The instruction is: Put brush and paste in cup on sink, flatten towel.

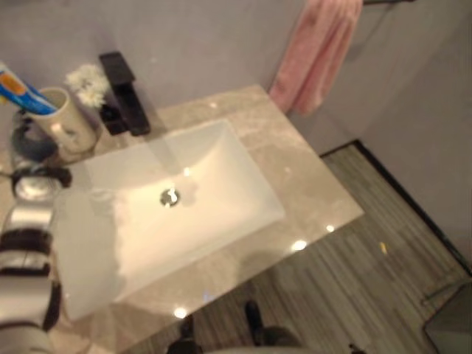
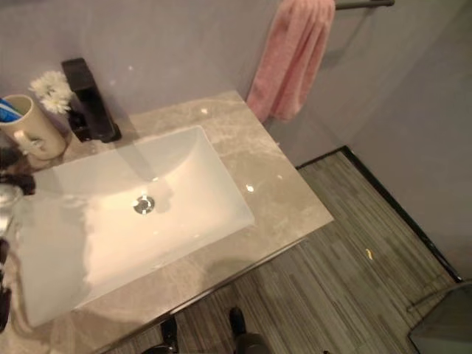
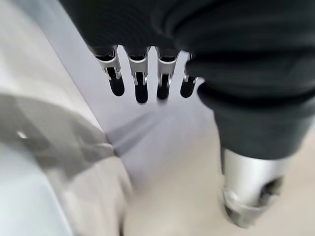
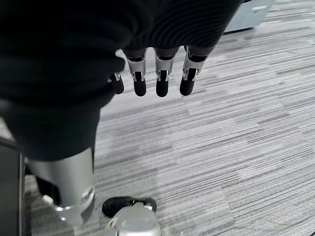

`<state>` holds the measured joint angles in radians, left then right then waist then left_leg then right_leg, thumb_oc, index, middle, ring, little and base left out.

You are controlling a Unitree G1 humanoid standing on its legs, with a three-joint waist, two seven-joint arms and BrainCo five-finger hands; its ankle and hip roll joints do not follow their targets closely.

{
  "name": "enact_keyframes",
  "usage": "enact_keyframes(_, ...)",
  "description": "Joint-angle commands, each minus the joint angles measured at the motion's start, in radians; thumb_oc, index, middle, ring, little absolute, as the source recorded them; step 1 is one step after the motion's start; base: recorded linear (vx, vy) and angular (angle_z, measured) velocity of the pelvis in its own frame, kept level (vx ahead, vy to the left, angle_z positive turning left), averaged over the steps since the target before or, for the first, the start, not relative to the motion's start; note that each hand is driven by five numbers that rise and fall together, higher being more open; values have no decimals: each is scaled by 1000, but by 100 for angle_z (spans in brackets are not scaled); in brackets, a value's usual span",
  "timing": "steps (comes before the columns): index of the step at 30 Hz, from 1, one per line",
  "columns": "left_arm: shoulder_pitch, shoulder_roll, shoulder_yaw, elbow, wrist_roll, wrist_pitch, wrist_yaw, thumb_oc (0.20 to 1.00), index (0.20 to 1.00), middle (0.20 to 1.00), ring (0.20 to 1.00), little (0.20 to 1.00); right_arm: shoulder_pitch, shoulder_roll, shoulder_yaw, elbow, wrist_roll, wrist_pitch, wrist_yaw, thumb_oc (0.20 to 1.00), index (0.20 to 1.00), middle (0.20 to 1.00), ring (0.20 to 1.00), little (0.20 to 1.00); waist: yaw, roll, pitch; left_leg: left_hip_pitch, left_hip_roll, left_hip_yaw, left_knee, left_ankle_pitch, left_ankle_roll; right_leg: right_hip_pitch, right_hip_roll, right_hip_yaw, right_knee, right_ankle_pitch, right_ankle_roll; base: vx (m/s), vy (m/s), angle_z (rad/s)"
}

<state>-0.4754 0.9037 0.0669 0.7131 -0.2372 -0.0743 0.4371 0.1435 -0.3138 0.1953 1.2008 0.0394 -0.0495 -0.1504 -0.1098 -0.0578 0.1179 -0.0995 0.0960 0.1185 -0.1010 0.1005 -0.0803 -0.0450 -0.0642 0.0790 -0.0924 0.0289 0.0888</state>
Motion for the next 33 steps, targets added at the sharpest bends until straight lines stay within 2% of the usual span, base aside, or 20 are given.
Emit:
enact_keyframes(1,148,69,188,-14,-8,-62,43,1000,1000,1000,1000,1000,18,-19,-32,73,-35,21,6,1000,1000,1000,1000,1000,41,-5,-59,-16,-37,-98,14,-82,65,57,-27,-114,15,-72,-8,-5,-27,20)
enact_keyframes(3,187,63,217,-34,-18,-68,41,1000,1000,1000,1000,1000,17,-19,-37,75,-46,22,5,1000,1000,1000,1000,1000,46,-4,-61,-13,-37,-101,14,-83,65,62,-27,-119,21,-76,-10,-18,-29,19)
enact_keyframes(6,333,40,331,-116,-34,-77,34,1000,1000,1000,1000,1000,15,-17,-38,84,-82,33,12,1000,1000,1000,1000,1000,54,7,-70,3,-42,-117,14,-82,66,85,-27,-138,43,-98,-17,-18,-44,29)
enact_keyframes(11,418,6,372,-148,-85,-88,-11,1000,1000,1000,1000,1000,-1,-25,-36,94,-102,44,18,1000,1000,1000,1000,1000,67,22,-71,9,-43,-140,14,-74,66,93,-22,-154,68,-119,-26,-25,-45,21)
enact_keyframes(14,500,-11,445,-176,-85,-90,11,1000,1000,1000,1000,1000,-13,-35,-50,87,-92,42,13,1000,1000,1000,1000,1000,79,30,-70,24,-39,-141,14,-71,69,89,-16,-154,116,-146,-34,-10,-68,14)
enact_keyframes(15,551,-39,481,-192,-72,-88,18,1000,1000,1000,1000,1000,-16,-36,-58,84,-92,39,11,1000,1000,1000,1000,1000,86,32,-67,34,-35,-142,14,-68,68,86,-10,-153,144,-166,-41,-28,-123,0)
enact_keyframes(20,612,-95,528,-137,-74,-89,32,1000,1000,1000,1000,1000,-18,-46,-53,90,-113,38,12,1000,1000,1000,1000,1000,87,35,-54,44,-26,-153,14,-56,63,84,5,-162,179,-197,-57,-41,-111,2)
enact_keyframes(25,621,-169,519,148,-131,-74,33,1000,1000,1000,1000,1000,-19,-74,-73,117,-128,39,-2,1000,1000,1000,1000,1000,84,39,-44,59,-17,-155,14,-43,57,93,17,-174,205,-220,-74,-23,-101,6)
enact_keyframes(27,600,-193,502,315,-154,-55,23,1000,1000,1000,1000,1000,-24,-77,-80,119,-124,36,-12,1000,1000,1000,1000,1000,77,40,-39,63,-15,-151,14,-39,53,100,18,-180,206,-225,-79,-18,-74,11)
enact_keyframes(28,600,-193,502,316,-154,-55,23,1000,1000,1000,1000,1000,-24,-77,-80,119,-124,36,-12,1000,1000,1000,1000,1000,77,40,-38,63,-15,-151,14,-39,53,101,18,-181,206,-225,-79,-3,-38,12)
enact_keyframes(29,588,-216,492,388,-194,-48,-2,1000,1000,1000,1000,1000,-25,-83,-80,116,-123,35,-13,1000,1000,1000,1000,1000,72,43,-41,66,-16,-149,14,-39,52,105,17,-182,203,-224,-81,12,-26,6)
enact_keyframes(31,573,-241,485,512,-239,-30,-39,1000,1000,1000,1000,1000,-26,-92,-86,114,-120,38,-14,1000,1000,1000,1000,1000,64,45,-45,68,-18,-144,24,-47,52,113,13,-182,199,-222,-81,10,-16,1)
enact_keyframes(33,580,-283,468,662,-228,27,-82,1000,1000,1000,1000,1000,-28,-94,-86,108,-114,37,-16,1000,1000,1000,1000,1000,53,52,-57,78,-20,-136,26,-56,54,116,11,-175,200,-223,-82,47,-4,1)
